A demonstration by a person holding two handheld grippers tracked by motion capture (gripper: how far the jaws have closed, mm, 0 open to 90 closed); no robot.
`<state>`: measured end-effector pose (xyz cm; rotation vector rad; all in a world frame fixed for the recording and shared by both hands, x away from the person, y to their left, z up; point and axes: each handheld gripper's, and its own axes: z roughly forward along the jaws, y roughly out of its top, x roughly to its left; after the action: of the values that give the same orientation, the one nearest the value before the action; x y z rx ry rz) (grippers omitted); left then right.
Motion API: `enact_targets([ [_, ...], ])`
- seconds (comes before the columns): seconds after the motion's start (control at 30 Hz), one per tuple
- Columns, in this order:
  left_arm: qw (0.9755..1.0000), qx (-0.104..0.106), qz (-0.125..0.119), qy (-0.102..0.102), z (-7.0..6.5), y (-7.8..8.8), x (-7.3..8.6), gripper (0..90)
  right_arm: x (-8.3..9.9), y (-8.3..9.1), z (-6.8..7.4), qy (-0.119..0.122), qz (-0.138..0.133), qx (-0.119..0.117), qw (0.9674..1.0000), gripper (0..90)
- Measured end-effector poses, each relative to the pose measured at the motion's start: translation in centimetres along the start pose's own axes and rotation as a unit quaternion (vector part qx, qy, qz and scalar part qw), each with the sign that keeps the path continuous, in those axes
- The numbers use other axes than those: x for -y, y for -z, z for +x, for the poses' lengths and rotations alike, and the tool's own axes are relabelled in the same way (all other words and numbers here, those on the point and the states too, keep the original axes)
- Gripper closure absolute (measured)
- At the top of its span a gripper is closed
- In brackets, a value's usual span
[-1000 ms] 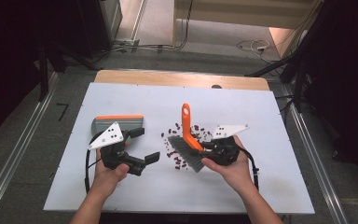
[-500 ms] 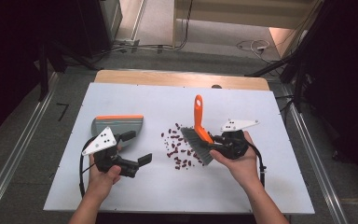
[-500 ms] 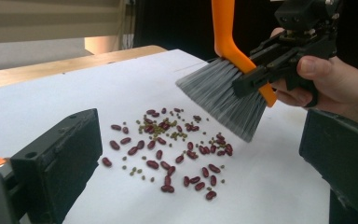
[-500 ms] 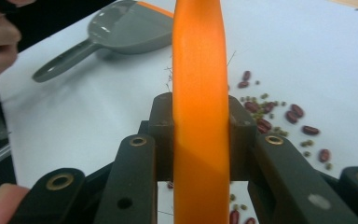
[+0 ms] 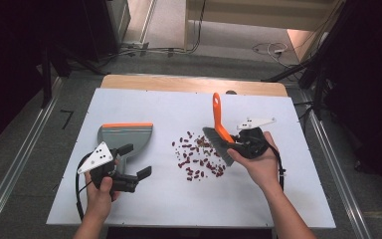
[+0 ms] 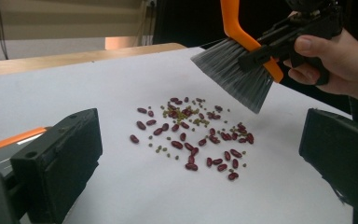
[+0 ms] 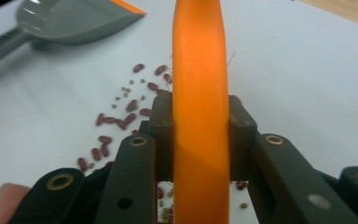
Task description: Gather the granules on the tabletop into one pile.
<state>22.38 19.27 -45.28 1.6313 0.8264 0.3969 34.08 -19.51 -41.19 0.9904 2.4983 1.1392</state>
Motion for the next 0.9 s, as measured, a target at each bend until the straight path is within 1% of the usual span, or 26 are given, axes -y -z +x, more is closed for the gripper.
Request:
enact_targets([
  [0.03,1.0,-0.002,0.004,-0.003,0.0,-0.1,0.0,0.0,-0.3,-0.1,-0.2,0.004,0.005,0.007,1.0,68.7],
  [0.07,1.0,-0.002,0.006,-0.004,0.0,-0.1,0.1,0.0,-0.9,-0.5,-0.6,0.011,0.011,0.026,0.9995,68.7],
  [0.1,1.0,0.0,0.008,-0.005,0.0,-0.1,0.0,0.0,-1.1,-0.6,-0.9,0.013,0.014,0.036,0.9992,68.7],
  [0.13,1.0,0.001,0.007,-0.007,0.0,-0.2,0.0,0.0,-1.4,-0.9,-1.2,0.013,0.018,0.045,0.9988,68.7],
  [0.17,0.9999,0.0,0.007,-0.007,0.0,-0.3,0.0,0.0,-1.4,-0.9,-1.2,0.013,0.018,0.045,0.9988,68.7],
  [0.2,0.9999,0.0,0.008,-0.008,-0.1,-0.3,0.0,0.0,-1.6,-1.1,-1.5,0.014,0.022,0.052,0.9983,68.8],
  [0.23,0.9999,0.001,0.007,-0.01,-0.1,-0.3,0.0,0.0,-1.9,-1.7,-2.1,0.022,0.035,0.072,0.9965,68.7],
  [0.27,0.9999,0.003,0.006,-0.012,-0.1,-0.3,0.0,0.0,-1.9,-1.7,-2.1,0.022,0.035,0.072,0.9965,68.7],
  [0.33,0.9998,0.0,0.01,-0.017,-0.2,-0.4,0.0,0.0,-2.2,-2.3,-2.7,0.027,0.049,0.089,0.9945,68.7],
  [0.37,0.9998,0.0,0.011,-0.017,-0.2,-0.4,0.1,0.0,-2.3,-2.5,-3.1,0.026,0.054,0.091,0.994,68.7],
  [0.5,0.9998,0.001,0.01,-0.017,-0.2,-0.3,0.1,0.1,-2.8,-3.0,-4.4,0.023,0.074,0.12,0.9898,68.7],
  [0.53,0.9998,0.0,0.009,-0.017,-0.1,-0.3,0.1,0.1,-3.0,-3.1,-4.5,0.021,0.083,0.131,0.9877,68.7],
  [0.57,0.9998,-0.001,0.009,-0.016,-0.1,-0.2,0.1,0.1,-3.1,-3.3,-4.7,0.025,0.093,0.138,0.9857,68.7],
  [0.63,0.9999,-0.001,0.009,-0.015,0.0,-0.2,0.1,0.1,-3.3,-3.6,-4.6,0.036,0.112,0.159,0.9803,68.7],
  [0.67,0.9998,-0.001,0.009,-0.015,0.0,-0.2,0.1,0.1,-3.3,-3.8,-4.6,0.036,0.119,0.162,0.9789,68.7],
  [0.73,0.9998,0.0,0.011,-0.016,-0.1,-0.3,0.1,0.1,-3.2,-4.3,-4.5,0.038,0.138,0.174,0.9743,68.7],
  [0.77,0.9998,0.0,0.013,-0.016,-0.1,-0.3,0.2,0.2,-3.0,-4.7,-4.5,0.045,0.144,0.178,0.9723,68.7],
  [0.8,0.9998,0.0,0.014,-0.016,-0.1,-0.3,0.2,0.2,-2.9,-5.0,-4.4,0.048,0.149,0.178,0.9714,68.7],
  [0.87,0.9997,0.0,0.016,-0.016,-0.1,-0.2,0.3,0.3,-2.5,-5.6,-4.2,0.055,0.166,0.183,0.9674,68.7],
  [0.9,0.9997,-0.002,0.016,-0.018,-0.1,-0.2,0.3,0.3,-2.2,-5.9,-4.1,0.054,0.171,0.181,0.9669,68.8],
])
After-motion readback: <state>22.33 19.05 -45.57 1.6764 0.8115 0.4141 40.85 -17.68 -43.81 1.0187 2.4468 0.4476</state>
